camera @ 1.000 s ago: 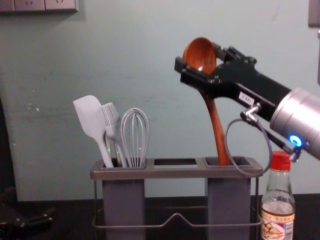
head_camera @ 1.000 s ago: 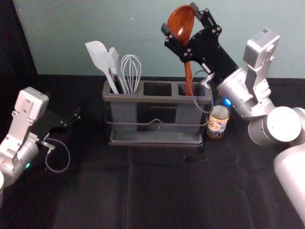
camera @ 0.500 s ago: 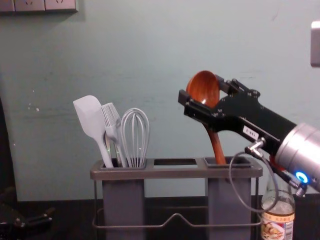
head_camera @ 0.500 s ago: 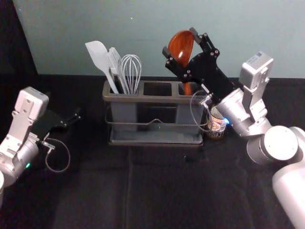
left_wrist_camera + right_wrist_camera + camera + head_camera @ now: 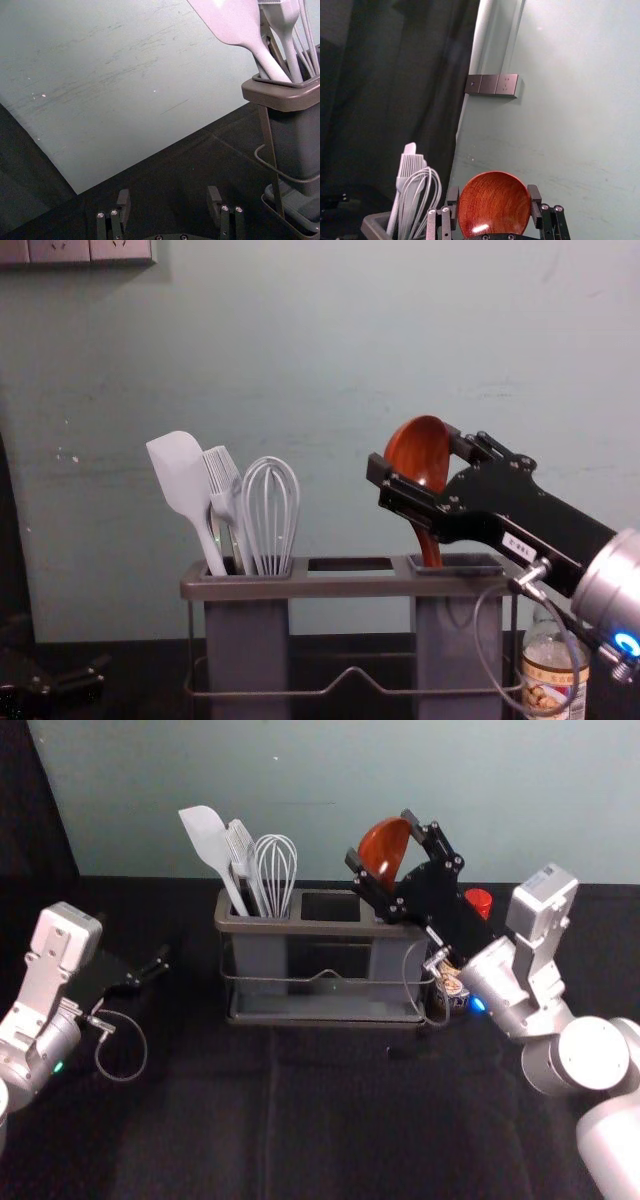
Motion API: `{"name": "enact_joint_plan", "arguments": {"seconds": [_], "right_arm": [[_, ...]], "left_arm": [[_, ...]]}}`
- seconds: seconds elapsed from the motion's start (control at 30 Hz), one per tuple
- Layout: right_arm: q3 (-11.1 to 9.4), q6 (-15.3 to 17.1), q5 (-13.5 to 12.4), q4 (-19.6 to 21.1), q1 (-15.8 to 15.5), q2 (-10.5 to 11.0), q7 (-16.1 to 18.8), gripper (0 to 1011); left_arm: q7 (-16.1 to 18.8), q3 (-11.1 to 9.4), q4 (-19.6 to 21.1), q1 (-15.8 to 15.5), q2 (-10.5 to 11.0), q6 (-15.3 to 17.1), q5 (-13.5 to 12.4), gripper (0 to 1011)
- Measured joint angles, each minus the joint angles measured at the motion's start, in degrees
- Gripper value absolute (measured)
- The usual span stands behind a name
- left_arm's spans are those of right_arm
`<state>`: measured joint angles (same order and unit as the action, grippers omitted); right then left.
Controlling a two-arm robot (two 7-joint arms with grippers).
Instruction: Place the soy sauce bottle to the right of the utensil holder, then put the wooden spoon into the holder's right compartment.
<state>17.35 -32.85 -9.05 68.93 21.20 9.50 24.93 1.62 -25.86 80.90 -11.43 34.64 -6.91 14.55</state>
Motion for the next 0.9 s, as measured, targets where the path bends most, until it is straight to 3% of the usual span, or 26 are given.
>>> {"name": "enact_joint_plan", "arguments": {"seconds": [0.4, 0.9], "right_arm": [[-1.23, -1.25, 0.04, 2.86, -3.81, 0.78, -0.63, 837], [-2.36, -1.88, 0.96, 5.89, -6.36, 1.48, -1.07, 837]], "left_arm": [[0.0, 0.0, 0.0, 0.0, 0.0, 0.0, 0.0, 1005], [0.0, 0.0, 0.0, 0.0, 0.0, 0.0, 0.0, 1005]]}}
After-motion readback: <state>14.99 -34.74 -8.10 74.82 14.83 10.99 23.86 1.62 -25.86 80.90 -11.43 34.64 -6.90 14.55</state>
